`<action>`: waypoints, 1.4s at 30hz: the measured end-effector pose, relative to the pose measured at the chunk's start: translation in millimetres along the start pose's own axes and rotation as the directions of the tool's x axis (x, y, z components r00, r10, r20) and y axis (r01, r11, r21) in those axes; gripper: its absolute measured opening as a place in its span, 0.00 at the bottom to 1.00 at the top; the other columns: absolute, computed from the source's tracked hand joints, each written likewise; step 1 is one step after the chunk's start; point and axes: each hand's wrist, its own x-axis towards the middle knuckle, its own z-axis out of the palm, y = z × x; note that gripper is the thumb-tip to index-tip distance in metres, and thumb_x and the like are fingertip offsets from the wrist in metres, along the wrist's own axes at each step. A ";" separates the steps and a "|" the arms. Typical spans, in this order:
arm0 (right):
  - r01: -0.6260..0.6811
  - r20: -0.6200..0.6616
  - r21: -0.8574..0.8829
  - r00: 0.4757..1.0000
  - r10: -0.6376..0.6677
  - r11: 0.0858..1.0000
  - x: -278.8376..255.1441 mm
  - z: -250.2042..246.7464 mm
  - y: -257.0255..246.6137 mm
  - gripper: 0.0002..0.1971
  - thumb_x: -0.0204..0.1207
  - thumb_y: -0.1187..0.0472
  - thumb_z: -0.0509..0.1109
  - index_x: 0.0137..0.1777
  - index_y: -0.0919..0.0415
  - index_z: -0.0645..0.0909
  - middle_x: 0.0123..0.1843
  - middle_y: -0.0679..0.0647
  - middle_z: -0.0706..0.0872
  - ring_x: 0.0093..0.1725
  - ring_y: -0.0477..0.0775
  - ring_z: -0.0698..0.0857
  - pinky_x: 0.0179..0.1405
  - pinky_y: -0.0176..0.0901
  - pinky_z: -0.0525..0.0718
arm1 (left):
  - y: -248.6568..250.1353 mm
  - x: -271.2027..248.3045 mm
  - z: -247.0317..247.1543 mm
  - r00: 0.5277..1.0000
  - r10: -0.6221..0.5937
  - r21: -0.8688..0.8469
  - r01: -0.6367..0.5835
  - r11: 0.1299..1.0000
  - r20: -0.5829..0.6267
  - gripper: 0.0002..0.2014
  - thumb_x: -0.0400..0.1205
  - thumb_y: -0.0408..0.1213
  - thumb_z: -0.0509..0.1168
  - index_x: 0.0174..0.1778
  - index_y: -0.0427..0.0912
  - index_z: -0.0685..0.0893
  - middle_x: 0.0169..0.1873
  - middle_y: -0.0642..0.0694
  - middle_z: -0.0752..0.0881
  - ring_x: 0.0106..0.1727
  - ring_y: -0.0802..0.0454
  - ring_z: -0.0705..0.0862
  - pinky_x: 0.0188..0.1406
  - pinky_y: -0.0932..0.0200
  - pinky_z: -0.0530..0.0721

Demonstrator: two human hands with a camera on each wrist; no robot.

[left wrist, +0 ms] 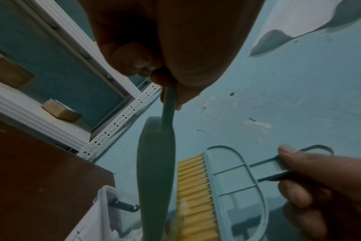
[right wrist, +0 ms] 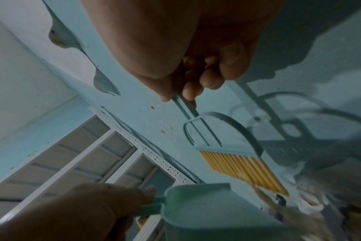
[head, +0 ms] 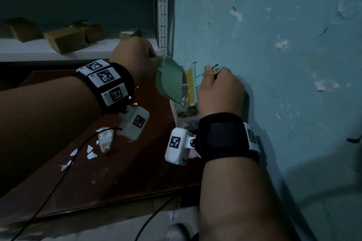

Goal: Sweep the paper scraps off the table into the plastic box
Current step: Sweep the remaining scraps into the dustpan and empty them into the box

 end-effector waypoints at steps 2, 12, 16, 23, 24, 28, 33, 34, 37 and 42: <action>0.004 0.020 -0.016 1.000 -0.004 1.000 -1.2 5.3 0.8 0.20 0.91 0.46 0.56 0.47 0.59 0.79 0.49 0.60 0.88 0.44 0.60 0.81 0.40 0.48 0.72 | -1.8 -3.8 -4.3 1.000 -0.016 -0.026 0.016 1.000 -0.017 0.14 0.85 0.47 0.72 0.43 0.39 0.93 0.33 0.46 0.89 0.33 0.49 0.85 0.28 0.58 0.77; -0.019 -0.013 -0.074 1.000 0.018 0.997 -11.8 1.4 -19.2 0.20 0.92 0.45 0.52 0.51 0.59 0.78 0.46 0.53 0.79 0.42 0.53 0.71 0.27 0.45 0.56 | -65.1 -44.3 -24.5 0.941 -0.333 -0.356 0.294 0.887 -0.054 0.15 0.86 0.50 0.71 0.45 0.40 0.90 0.36 0.40 0.90 0.34 0.38 0.88 0.39 0.41 0.92; -0.005 -0.064 -0.041 0.998 0.003 0.999 -17.7 1.4 -27.3 0.23 0.92 0.46 0.53 0.56 0.63 0.82 0.55 0.60 0.88 0.44 0.53 0.71 0.41 0.43 0.63 | -89.6 -63.3 -29.6 0.882 -0.472 -0.455 0.416 0.787 -0.009 0.18 0.85 0.50 0.72 0.45 0.35 0.91 0.29 0.42 0.86 0.26 0.46 0.80 0.28 0.50 0.86; 0.111 -0.163 0.022 0.981 -0.106 0.994 -38.1 3.3 -47.9 0.23 0.92 0.47 0.54 0.52 0.63 0.82 0.49 0.57 0.85 0.44 0.51 0.74 0.41 0.40 0.66 | -139.6 -104.4 -59.3 0.779 -0.624 -0.599 0.530 0.600 0.064 0.19 0.84 0.51 0.73 0.45 0.36 0.90 0.30 0.40 0.83 0.21 0.50 0.77 0.23 0.59 0.78; 0.140 -0.159 0.017 0.978 -0.136 0.990 -42.0 6.0 -52.2 0.22 0.92 0.47 0.54 0.51 0.63 0.82 0.47 0.56 0.84 0.44 0.52 0.74 0.42 0.40 0.66 | -147.1 -113.8 -64.9 0.775 -0.629 -0.588 0.541 0.601 0.071 0.17 0.85 0.52 0.72 0.45 0.38 0.90 0.31 0.40 0.83 0.23 0.50 0.77 0.24 0.59 0.78; 0.230 -0.077 0.023 0.971 -0.228 0.973 -57.6 27.4 -69.3 0.21 0.91 0.48 0.56 0.46 0.62 0.81 0.42 0.57 0.83 0.41 0.55 0.75 0.40 0.44 0.69 | -180.9 -152.7 -84.0 0.758 -0.651 -0.528 0.570 0.629 0.043 0.19 0.84 0.54 0.72 0.43 0.40 0.90 0.30 0.41 0.84 0.27 0.46 0.79 0.31 0.55 0.80; 0.317 0.087 0.014 0.944 -0.317 0.948 -80.5 57.1 -95.6 0.19 0.90 0.46 0.56 0.44 0.57 0.77 0.41 0.57 0.83 0.41 0.60 0.83 0.39 0.48 0.77 | -214.5 -189.1 -98.9 0.729 -0.684 -0.525 0.583 0.620 0.002 0.19 0.84 0.54 0.73 0.38 0.41 0.90 0.27 0.40 0.84 0.25 0.45 0.78 0.32 0.52 0.80; 0.337 0.118 0.019 0.934 -0.336 0.941 -85.0 62.0 -100.7 0.20 0.90 0.46 0.57 0.44 0.59 0.78 0.41 0.59 0.85 0.42 0.62 0.84 0.40 0.50 0.79 | -220.2 -196.0 -102.0 0.725 -0.689 -0.534 0.580 0.615 -0.006 0.18 0.83 0.53 0.73 0.38 0.41 0.90 0.26 0.40 0.83 0.25 0.44 0.78 0.32 0.51 0.80; 0.345 0.239 0.048 0.907 -0.346 0.937 -99.4 77.0 -113.0 0.21 0.89 0.45 0.57 0.42 0.60 0.77 0.40 0.58 0.85 0.42 0.62 0.85 0.41 0.53 0.82 | -241.2 -215.7 -111.2 0.688 -0.726 -0.576 0.584 0.572 -0.024 0.18 0.83 0.52 0.74 0.38 0.40 0.90 0.22 0.44 0.82 0.24 0.44 0.78 0.33 0.49 0.81; 0.268 0.473 0.208 0.814 -0.337 0.941 -128.6 99.4 -130.9 0.24 0.89 0.45 0.61 0.34 0.60 0.78 0.31 0.53 0.82 0.32 0.54 0.81 0.32 0.47 0.75 | -274.5 -249.7 -118.6 0.631 -0.776 -0.598 0.612 0.517 -0.026 0.18 0.83 0.50 0.75 0.36 0.38 0.90 0.23 0.40 0.80 0.24 0.45 0.77 0.33 0.50 0.80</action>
